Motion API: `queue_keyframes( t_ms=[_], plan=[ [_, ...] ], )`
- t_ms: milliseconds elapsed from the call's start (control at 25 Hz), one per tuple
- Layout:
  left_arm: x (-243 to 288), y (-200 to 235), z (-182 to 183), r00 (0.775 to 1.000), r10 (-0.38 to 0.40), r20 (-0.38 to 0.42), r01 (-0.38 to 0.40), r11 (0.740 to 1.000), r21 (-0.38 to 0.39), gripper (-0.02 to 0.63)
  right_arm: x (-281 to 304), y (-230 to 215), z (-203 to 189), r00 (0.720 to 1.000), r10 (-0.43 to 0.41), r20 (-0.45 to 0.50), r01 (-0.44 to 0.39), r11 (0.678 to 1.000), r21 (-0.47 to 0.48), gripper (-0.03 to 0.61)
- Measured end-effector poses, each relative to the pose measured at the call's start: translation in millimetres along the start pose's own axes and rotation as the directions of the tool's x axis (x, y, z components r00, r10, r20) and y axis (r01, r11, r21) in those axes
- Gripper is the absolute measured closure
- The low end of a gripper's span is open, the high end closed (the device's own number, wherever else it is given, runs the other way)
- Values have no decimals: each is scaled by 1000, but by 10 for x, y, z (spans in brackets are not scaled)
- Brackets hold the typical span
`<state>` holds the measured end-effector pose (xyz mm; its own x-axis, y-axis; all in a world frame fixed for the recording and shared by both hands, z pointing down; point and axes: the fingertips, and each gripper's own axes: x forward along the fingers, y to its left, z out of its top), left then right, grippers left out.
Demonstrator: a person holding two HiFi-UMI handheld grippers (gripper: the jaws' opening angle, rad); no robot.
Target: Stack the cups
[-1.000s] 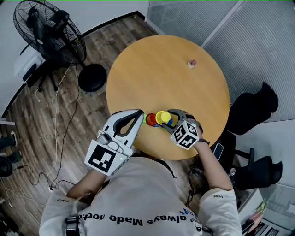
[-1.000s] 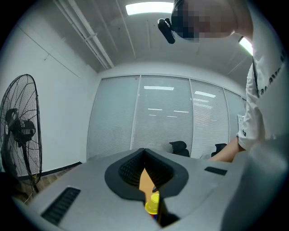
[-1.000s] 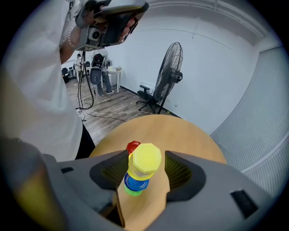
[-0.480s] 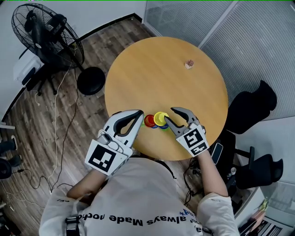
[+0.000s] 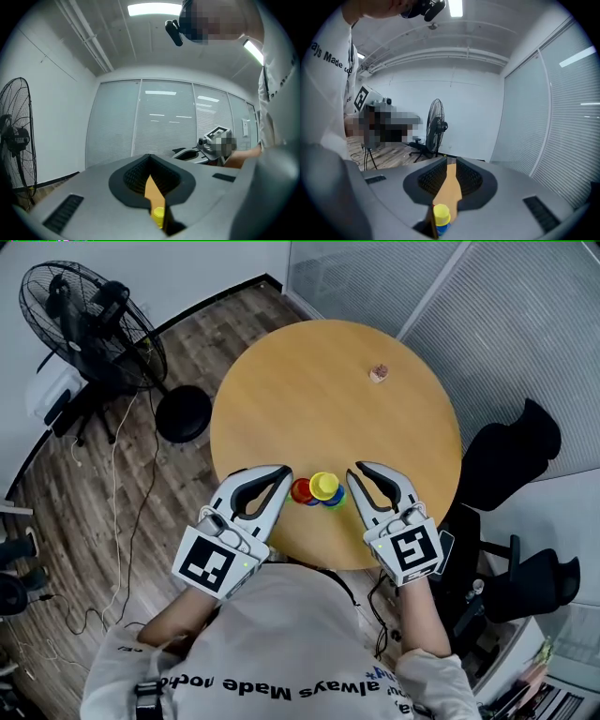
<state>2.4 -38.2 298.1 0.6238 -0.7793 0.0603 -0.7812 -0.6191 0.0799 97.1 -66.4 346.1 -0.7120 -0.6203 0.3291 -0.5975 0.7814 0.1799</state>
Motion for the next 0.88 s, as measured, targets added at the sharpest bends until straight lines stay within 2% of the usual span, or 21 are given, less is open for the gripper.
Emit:
queue_keyframes(
  t_ms=[440, 600, 880],
  plan=[
    [41, -9, 195, 1000, -18, 24, 17, 1000, 12, 591, -373, 5, 618, 985, -121, 125, 113, 992, 63, 528],
    [53, -45, 262, 999, -24, 31, 24, 1000, 15, 591, -496, 39, 690, 987, -131, 95, 123, 989, 83, 529],
    [33, -73, 346, 999, -27, 38, 27, 999, 20, 591, -593, 79, 831, 983, -139, 124, 127, 987, 100, 532]
  ],
)
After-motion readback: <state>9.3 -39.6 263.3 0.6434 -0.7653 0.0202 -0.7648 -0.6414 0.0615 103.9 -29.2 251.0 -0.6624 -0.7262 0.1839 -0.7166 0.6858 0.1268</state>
